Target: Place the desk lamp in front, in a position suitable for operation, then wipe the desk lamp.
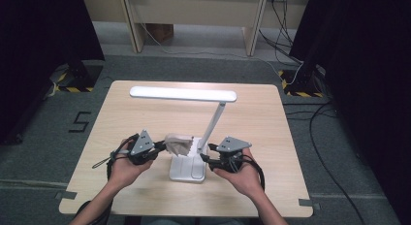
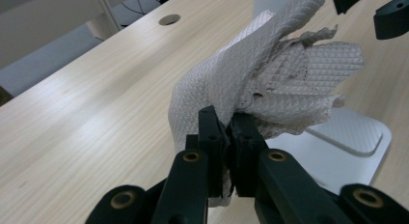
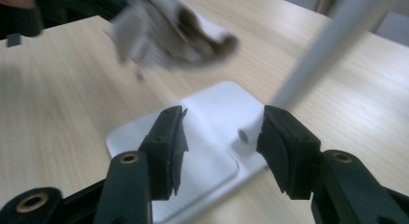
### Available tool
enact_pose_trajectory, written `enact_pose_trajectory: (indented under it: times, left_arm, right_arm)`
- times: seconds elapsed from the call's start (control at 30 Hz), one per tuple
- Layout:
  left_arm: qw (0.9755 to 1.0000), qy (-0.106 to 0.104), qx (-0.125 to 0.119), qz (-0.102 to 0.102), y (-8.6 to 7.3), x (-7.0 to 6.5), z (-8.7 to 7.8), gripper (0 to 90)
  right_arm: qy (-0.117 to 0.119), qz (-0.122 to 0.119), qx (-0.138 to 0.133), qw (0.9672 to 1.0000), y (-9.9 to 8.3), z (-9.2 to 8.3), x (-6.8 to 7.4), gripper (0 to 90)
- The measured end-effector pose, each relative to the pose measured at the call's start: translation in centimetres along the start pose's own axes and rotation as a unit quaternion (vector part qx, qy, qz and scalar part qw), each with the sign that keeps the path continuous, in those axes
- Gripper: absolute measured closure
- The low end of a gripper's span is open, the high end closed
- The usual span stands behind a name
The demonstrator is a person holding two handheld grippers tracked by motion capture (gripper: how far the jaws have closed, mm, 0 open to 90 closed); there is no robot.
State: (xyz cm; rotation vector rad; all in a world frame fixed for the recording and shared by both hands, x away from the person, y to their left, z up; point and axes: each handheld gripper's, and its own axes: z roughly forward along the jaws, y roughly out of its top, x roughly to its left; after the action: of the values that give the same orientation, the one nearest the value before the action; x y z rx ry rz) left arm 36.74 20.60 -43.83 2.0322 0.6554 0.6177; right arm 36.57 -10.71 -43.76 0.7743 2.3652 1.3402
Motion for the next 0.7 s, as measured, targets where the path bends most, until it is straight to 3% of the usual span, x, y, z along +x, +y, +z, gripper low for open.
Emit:
enact_pose_trajectory:
  times: [0.23, 0.43, 0.7]
  left_arm:
    - [0.9997, 0.025, -0.006, 0.006, -0.3, 0.6, -1.2, 84.8]
    - [0.9992, 0.039, -0.008, 0.001, -0.6, 1.0, -1.8, 84.8]
    - [0.999, 0.044, -0.009, -0.005, -1.0, 1.2, -2.3, 84.8]
  right_arm:
    - [-0.02, 0.071, 0.007, 0.9972, -2.6, -1.1, -1.1, 57.2]
    - [-0.04, 0.084, 0.018, 0.9955, -4.3, -1.9, -2.0, 57.3]
    - [-0.036, 0.088, 0.026, 0.9951, -4.9, -1.5, -1.7, 57.1]
